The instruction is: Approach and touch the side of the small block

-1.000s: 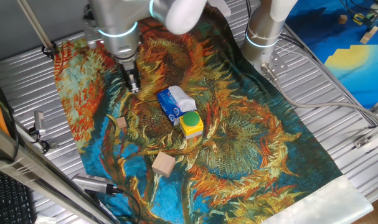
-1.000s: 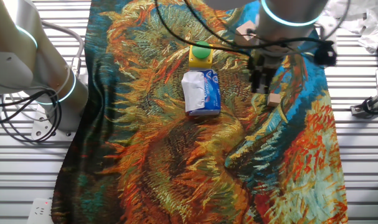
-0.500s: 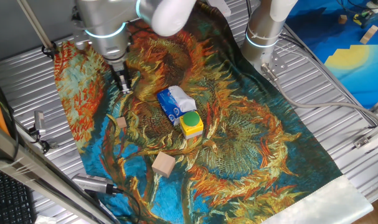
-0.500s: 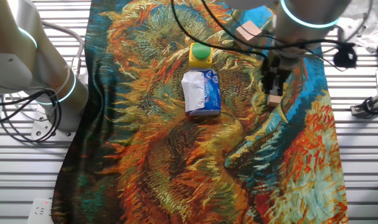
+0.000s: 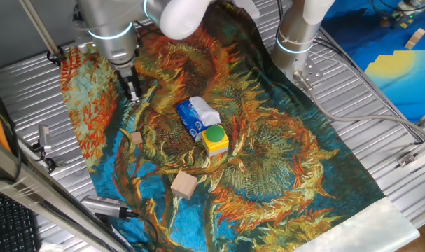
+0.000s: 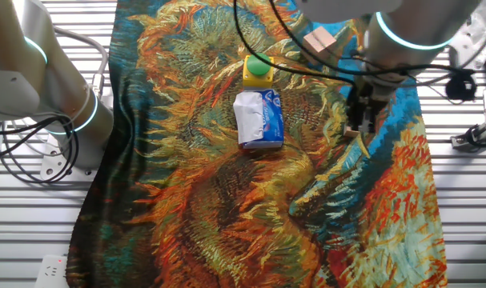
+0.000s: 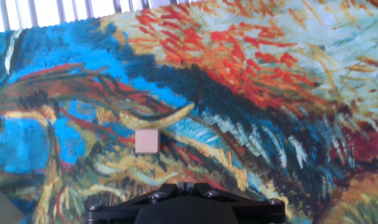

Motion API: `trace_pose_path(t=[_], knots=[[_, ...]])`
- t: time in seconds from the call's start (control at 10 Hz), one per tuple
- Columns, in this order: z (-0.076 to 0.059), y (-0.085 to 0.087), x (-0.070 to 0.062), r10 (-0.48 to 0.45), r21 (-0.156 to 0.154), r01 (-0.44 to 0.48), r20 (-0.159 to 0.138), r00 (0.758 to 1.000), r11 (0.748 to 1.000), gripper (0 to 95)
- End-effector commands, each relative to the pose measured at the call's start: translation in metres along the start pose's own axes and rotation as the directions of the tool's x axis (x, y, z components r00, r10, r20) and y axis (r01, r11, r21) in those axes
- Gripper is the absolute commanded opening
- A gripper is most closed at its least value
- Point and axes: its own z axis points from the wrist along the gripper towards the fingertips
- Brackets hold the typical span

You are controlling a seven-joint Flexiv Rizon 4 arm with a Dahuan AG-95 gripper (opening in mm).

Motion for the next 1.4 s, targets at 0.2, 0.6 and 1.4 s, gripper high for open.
trace_pose_path(t=[0.2,0.6,1.4], knots=[[0.01,-0.003,-0.005,-0.004,-0.005,0.004,0.0,1.0,1.0,0.0],[0.032,0.0,0.0,0.004,-0.006,-0.004,0.012,1.0,1.0,0.0],[0.034,0.001,0.001,0.002,-0.005,-0.002,-0.02,1.0,1.0,0.0]])
